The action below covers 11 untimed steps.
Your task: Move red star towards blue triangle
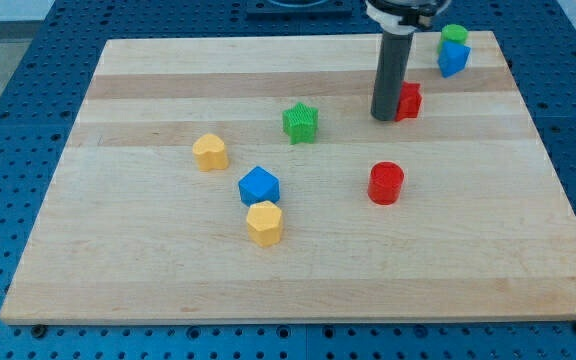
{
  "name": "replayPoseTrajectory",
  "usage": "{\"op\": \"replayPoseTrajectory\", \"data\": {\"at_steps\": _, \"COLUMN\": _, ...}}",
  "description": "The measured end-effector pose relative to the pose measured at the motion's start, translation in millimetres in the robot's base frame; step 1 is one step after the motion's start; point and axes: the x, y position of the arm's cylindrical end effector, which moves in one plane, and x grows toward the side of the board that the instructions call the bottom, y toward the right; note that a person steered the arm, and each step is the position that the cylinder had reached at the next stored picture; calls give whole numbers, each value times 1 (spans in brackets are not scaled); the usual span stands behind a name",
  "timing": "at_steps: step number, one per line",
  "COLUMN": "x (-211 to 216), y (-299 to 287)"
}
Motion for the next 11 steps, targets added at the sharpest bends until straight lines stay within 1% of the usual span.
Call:
{"op": "replayPoseTrajectory", "data": {"at_steps": 1, "x": -2, "y": 13}}
{"op": "replayPoseTrajectory", "data": {"at_steps": 4, "x": -28, "y": 20}}
{"op": "replayPoseTrajectory", "data": {"at_steps": 6, "x": -37, "y": 25}}
{"op": "replayPoseTrajectory", "data": {"at_steps": 8, "x": -39, "y": 64}}
{"op": "replayPoseTrajectory", "data": {"at_steps": 9, "x": -43, "y": 74}}
{"op": "replayPoseTrajectory", "data": {"at_steps": 10, "x": -43, "y": 73}}
{"op": "replayPoseTrajectory", "data": {"at_steps": 11, "x": -44, "y": 42}}
